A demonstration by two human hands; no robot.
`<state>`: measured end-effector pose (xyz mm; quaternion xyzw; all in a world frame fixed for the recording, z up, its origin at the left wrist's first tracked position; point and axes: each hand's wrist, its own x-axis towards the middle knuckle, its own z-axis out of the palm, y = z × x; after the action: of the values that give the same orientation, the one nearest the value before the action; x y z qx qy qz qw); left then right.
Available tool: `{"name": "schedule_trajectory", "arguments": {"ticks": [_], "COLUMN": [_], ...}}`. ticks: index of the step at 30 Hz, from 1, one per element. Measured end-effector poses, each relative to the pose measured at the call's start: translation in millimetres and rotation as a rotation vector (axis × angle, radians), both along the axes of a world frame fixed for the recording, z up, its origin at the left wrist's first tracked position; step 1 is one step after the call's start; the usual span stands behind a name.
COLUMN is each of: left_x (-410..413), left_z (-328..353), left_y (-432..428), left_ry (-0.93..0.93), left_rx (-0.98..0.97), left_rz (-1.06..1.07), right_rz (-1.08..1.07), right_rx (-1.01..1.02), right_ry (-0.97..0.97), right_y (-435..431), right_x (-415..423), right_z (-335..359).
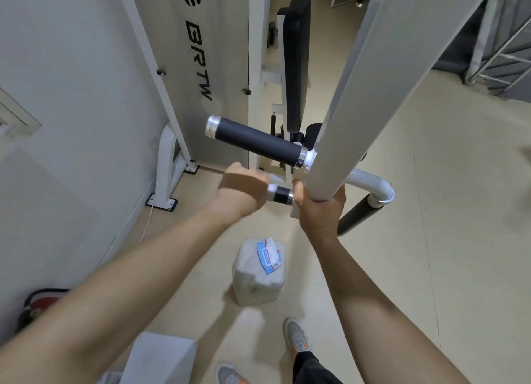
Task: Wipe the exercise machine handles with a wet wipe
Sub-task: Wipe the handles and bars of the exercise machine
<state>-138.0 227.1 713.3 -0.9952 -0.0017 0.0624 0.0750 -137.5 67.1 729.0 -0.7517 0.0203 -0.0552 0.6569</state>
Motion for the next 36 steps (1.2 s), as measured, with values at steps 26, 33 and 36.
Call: {"name": "schedule_trajectory", "arguments": {"ticks": [26,33,36], "left_x": [5,-11,-32], "left_z": [10,33,21], "left_y": [-39,11,18], "left_ry": [0.137,0.424,0.15], "left_rx": [-0.063,-0.203,-0.09], "left_rz": [-0.102,0.076,-0.025], "right_rz": [0.017,0.112,0.103], "right_rx": [0.038,0.027,0.027], "right_ry": [0.056,0.09,0.109], "right_y": [-5,-13,-16], "right_x": [-15,-30,-33], "right_z": [5,13,12]}}
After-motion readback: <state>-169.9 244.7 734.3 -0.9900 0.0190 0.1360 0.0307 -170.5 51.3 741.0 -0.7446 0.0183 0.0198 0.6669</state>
